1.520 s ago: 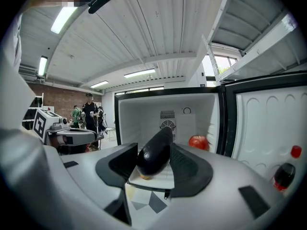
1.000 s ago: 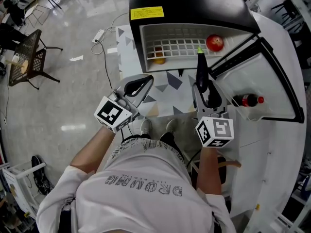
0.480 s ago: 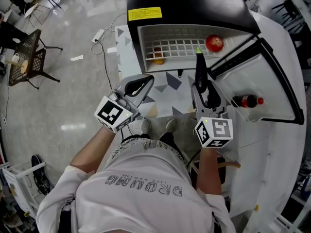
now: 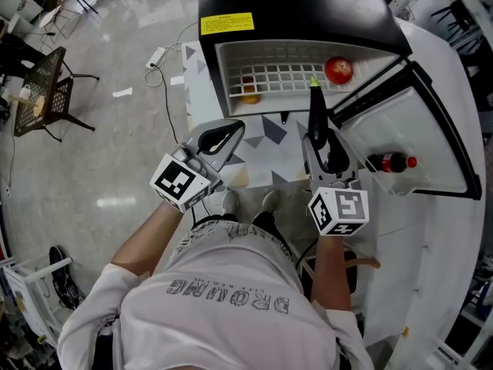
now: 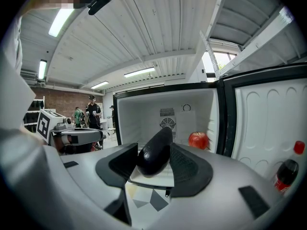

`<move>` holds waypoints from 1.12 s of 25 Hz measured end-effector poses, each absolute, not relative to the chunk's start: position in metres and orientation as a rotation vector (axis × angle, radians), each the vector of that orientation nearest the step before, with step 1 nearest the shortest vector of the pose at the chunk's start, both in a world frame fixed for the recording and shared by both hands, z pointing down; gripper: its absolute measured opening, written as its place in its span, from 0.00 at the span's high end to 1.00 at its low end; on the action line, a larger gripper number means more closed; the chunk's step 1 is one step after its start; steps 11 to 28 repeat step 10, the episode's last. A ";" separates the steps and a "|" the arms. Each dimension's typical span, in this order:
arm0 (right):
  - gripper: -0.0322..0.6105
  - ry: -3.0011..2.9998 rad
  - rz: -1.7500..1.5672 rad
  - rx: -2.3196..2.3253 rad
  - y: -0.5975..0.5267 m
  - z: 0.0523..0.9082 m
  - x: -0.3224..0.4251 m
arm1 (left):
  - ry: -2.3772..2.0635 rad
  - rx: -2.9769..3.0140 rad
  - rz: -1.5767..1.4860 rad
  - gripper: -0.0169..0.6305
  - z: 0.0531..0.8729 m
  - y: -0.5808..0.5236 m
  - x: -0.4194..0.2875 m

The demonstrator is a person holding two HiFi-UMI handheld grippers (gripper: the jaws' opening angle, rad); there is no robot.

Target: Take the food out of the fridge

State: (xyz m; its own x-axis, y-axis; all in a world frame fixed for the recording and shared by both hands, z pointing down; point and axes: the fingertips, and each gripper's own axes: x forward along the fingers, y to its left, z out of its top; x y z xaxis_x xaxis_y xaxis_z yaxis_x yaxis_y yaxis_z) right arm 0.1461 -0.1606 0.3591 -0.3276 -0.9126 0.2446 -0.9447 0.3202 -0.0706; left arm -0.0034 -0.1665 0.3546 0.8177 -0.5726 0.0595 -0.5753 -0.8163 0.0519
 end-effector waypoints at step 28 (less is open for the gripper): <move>0.63 -2.417 0.314 1.715 -0.160 0.362 0.152 | -0.924 2.909 0.044 0.96 0.357 -0.166 0.002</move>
